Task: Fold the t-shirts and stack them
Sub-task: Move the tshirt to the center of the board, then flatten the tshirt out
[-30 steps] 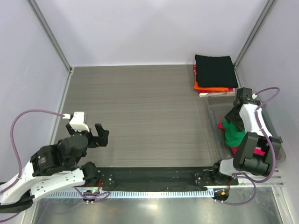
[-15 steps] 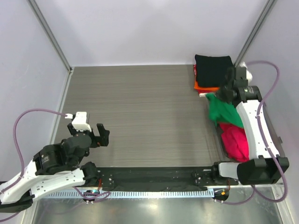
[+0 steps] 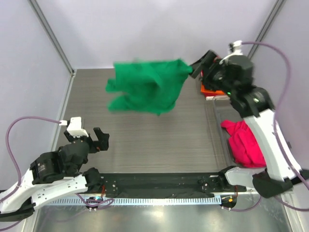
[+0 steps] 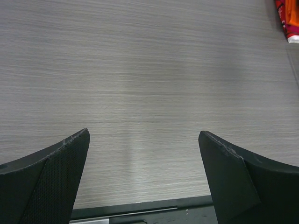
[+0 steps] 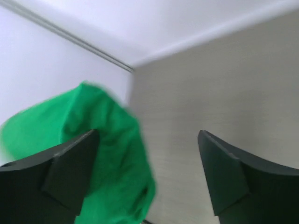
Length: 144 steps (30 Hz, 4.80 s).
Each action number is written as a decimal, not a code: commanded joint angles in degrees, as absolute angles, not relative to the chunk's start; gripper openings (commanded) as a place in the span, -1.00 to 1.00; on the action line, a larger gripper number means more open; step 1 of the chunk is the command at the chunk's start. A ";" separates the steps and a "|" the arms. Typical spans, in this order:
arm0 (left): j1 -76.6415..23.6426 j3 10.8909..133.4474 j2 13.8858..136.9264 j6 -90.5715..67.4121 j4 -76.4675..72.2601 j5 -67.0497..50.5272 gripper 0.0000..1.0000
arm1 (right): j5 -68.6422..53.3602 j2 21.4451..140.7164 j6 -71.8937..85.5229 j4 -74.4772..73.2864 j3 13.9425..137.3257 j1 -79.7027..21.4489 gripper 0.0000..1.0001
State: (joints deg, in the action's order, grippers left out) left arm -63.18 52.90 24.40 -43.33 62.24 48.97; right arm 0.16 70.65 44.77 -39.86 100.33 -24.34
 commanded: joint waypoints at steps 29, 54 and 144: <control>-49.06 43.36 53.53 -65.03 56.97 32.53 0.63 | -0.26 54.05 47.73 -46.41 49.31 -37.09 0.94; -31.82 27.86 58.01 -63.72 32.43 15.82 -0.45 | -0.26 61.17 45.44 -39.73 42.36 -37.71 0.94; -25.32 55.54 69.88 -45.53 53.95 25.57 -1.00 | 5.53 74.52 48.78 -34.19 52.55 -60.80 0.96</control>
